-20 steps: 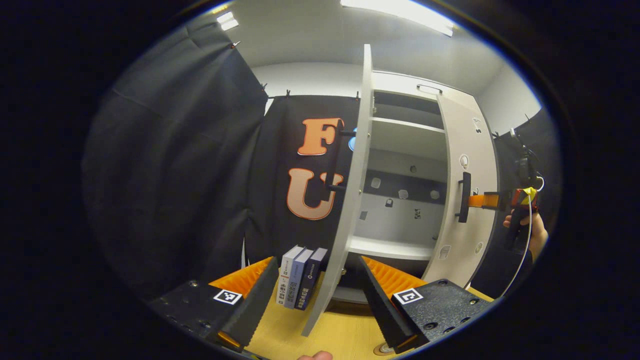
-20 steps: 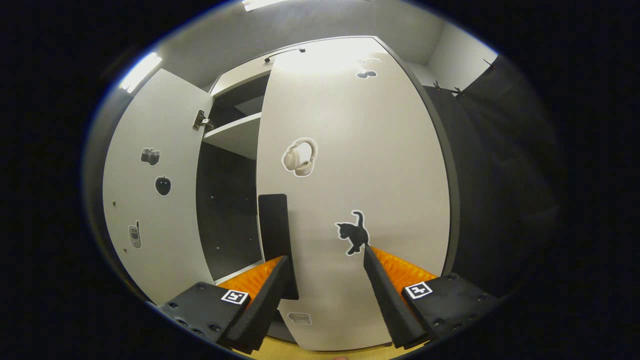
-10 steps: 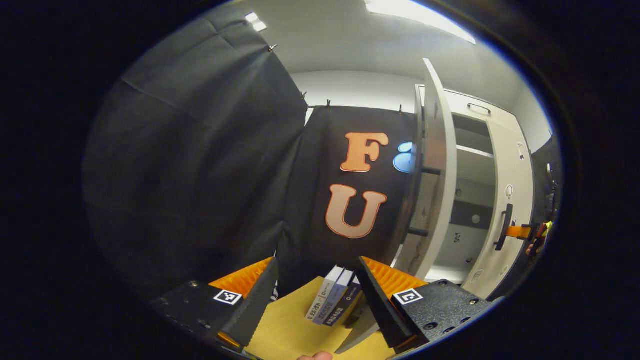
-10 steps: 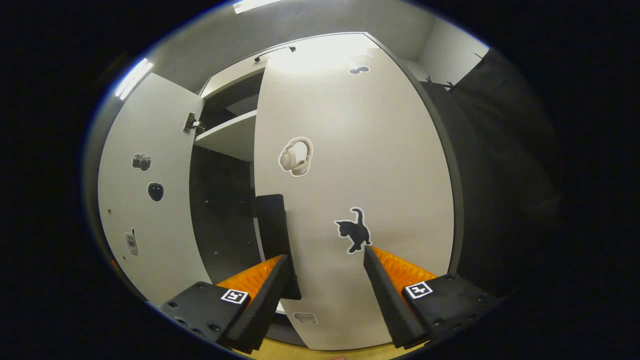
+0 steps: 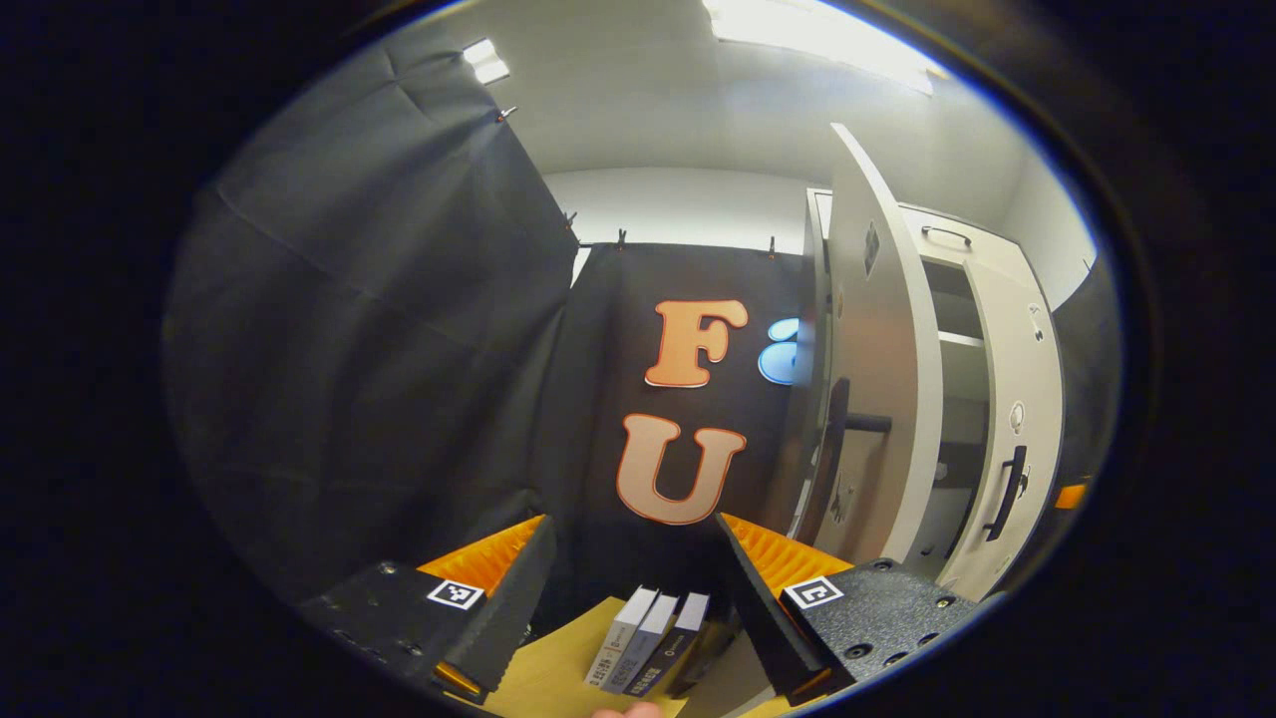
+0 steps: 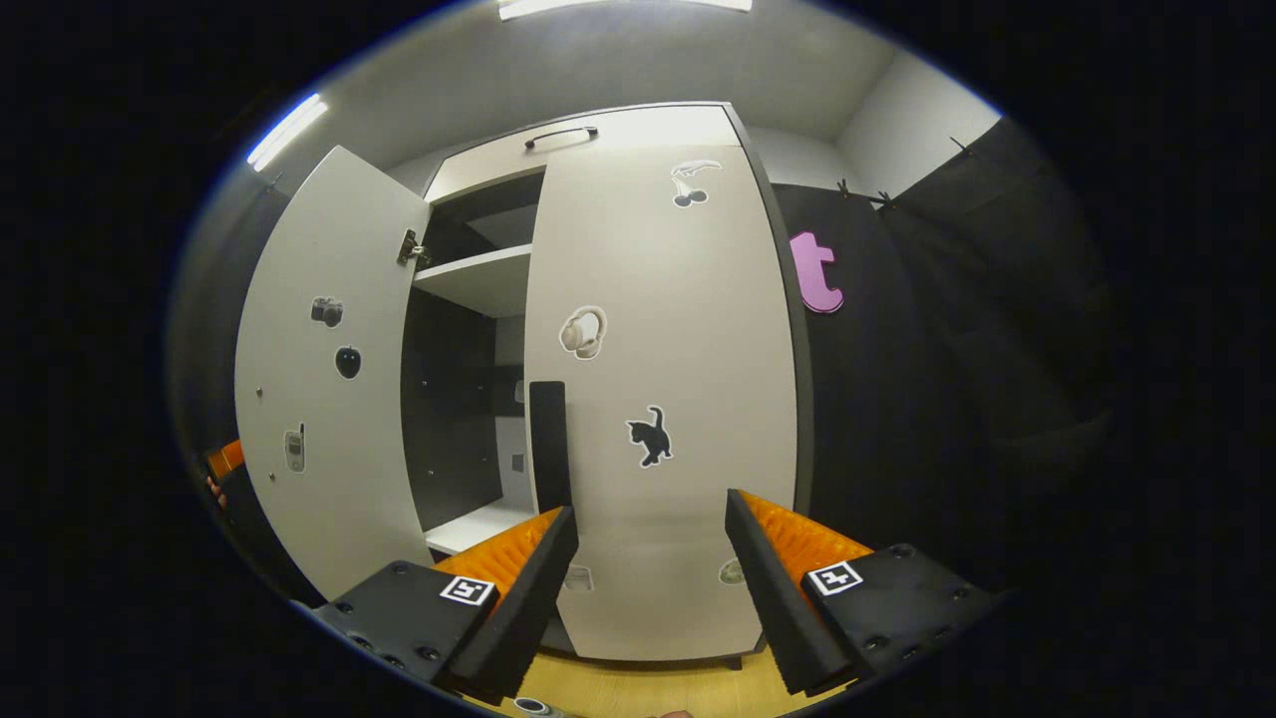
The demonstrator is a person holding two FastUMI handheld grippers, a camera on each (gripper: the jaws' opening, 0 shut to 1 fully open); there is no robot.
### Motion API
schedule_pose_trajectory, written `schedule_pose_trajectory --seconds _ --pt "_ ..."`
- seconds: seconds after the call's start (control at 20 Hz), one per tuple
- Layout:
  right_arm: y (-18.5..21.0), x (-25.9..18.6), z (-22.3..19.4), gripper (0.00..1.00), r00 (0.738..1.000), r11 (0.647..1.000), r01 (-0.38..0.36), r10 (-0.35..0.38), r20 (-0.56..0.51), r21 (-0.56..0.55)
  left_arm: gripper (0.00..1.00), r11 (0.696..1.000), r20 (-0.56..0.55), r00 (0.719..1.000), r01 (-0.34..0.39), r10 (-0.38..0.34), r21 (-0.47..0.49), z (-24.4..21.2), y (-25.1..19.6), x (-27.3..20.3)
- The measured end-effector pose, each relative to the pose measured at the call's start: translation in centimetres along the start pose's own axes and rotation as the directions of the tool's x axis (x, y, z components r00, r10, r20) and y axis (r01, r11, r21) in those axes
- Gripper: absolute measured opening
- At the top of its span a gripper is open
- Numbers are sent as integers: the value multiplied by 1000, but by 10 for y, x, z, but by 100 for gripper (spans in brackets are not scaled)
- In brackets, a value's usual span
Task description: Grasp the bottle in the cabinet with the left hand and place it on the coaster, then close the right door with the right hand and the left door with the left hand.
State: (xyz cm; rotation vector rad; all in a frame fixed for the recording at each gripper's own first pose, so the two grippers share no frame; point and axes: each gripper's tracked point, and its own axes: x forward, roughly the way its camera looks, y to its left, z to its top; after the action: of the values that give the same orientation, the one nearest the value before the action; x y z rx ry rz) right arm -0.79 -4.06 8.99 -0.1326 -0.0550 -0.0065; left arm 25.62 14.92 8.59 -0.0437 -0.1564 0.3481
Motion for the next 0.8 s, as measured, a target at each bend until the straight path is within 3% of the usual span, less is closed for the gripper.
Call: schedule_pose_trajectory --seconds 0.4,0.55,0.7,0.8 --pt "-62 -60 -23 98 988 988 146 -143 -55 53 94 999 19 1000 0 0 -46 -1 -11 0" --pt "-83 -72 -31 98 979 980 196 -193 -68 41 94 1000 33 999 26 -26 -9 2 -22 -3" --pt "-88 -78 -36 98 977 978 204 -202 -65 33 89 998 37 998 52 -53 29 5 -41 -13" --pt "-86 -81 -37 98 980 981 191 -189 -66 36 93 996 21 996 87 -87 10 1 -58 -17"
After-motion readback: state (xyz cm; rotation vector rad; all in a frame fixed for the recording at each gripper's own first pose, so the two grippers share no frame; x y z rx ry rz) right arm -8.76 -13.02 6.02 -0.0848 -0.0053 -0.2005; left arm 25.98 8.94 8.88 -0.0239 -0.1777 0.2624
